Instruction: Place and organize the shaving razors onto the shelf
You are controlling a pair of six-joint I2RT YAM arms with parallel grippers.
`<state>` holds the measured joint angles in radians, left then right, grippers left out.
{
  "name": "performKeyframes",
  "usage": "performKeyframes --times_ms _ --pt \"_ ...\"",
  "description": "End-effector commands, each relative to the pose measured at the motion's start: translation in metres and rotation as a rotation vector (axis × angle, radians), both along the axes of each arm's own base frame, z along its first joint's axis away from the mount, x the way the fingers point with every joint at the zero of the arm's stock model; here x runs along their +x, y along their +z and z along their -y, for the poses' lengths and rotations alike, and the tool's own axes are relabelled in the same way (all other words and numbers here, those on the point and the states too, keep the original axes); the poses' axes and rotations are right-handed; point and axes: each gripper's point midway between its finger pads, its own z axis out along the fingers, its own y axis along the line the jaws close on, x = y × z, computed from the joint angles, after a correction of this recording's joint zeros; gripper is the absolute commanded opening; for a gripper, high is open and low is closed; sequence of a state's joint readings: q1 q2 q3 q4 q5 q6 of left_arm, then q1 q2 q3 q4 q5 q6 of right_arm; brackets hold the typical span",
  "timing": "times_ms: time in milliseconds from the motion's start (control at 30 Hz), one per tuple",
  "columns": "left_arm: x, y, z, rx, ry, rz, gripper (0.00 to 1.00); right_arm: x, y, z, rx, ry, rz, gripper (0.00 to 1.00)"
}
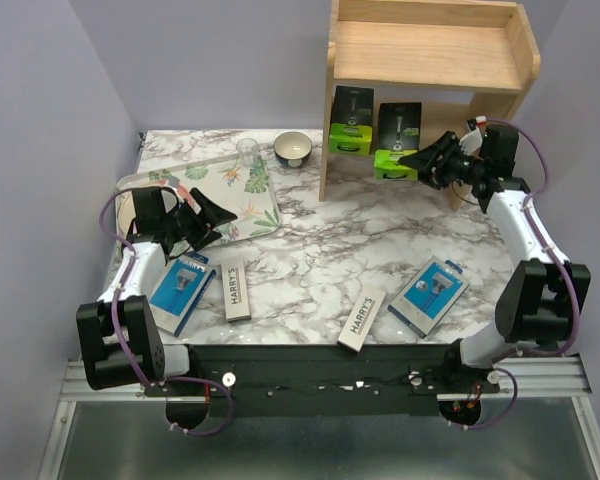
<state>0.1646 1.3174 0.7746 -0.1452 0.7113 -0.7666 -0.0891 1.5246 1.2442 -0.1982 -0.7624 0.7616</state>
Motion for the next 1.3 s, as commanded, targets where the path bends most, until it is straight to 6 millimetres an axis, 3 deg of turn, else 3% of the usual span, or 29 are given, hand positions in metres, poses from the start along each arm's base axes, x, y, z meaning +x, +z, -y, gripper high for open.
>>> performKeyframes --times_ms 0,33,67,200,333,367,533,667,800,833,900,933,1000,1133,1267 --pt "0.002 -0.004 -0.009 0.089 -0.039 0.004 0.89 0.043 0.038 0.001 0.072 0.017 0.119 0.36" --pt "-0.001 -0.007 -0.009 0.092 -0.043 -0.016 0.89 0.048 0.039 0.001 0.071 0.012 0.12 0.36" --pt "0.0 -0.005 -0.009 0.101 -0.049 -0.006 0.89 0.055 0.03 0.003 0.072 -0.001 0.088 0.43" --pt "0.001 -0.008 -0.008 0.089 -0.052 -0.013 0.89 0.072 0.027 0.012 0.044 -0.064 0.067 0.64" --pt "0.002 -0.011 -0.007 0.075 -0.046 -0.01 0.89 0.063 0.031 0.015 0.018 -0.077 0.074 0.85" --pt "0.002 -0.011 -0.007 0.074 -0.047 -0.011 0.89 0.059 0.032 0.015 0.004 -0.078 0.08 0.99" --pt "0.01 -0.012 -0.004 0.045 -0.054 -0.007 0.89 0.038 0.049 0.017 -0.028 -0.091 0.149 1.0" --pt "0.024 0.003 0.007 0.051 -0.113 0.051 0.88 0.022 0.058 0.023 -0.108 -0.098 0.221 1.0" --pt "0.037 0.02 0.04 0.118 -0.225 0.145 0.86 0.006 0.058 0.031 -0.245 -0.094 0.293 1.0" --pt "0.035 0.024 0.059 0.126 -0.277 0.166 0.86 0.002 0.055 0.032 -0.271 -0.088 0.303 1.0" --pt "0.04 0.033 0.077 0.126 -0.326 0.2 0.86 -0.003 0.055 0.036 -0.348 -0.071 0.383 1.0" --pt "0.037 0.035 0.092 0.119 -0.365 0.211 0.86 -0.008 0.039 0.036 -0.372 -0.056 0.38 1.0" --pt "0.04 0.04 0.103 0.109 -0.398 0.224 0.86 -0.012 0.047 0.033 -0.452 -0.008 0.551 1.0" --pt "0.041 0.039 0.113 0.105 -0.424 0.229 0.85 -0.004 0.03 0.037 -0.634 0.053 0.693 1.0" --pt "0.04 0.035 0.113 0.118 -0.431 0.222 0.85 0.009 0.032 0.049 -0.787 0.051 0.808 1.0"
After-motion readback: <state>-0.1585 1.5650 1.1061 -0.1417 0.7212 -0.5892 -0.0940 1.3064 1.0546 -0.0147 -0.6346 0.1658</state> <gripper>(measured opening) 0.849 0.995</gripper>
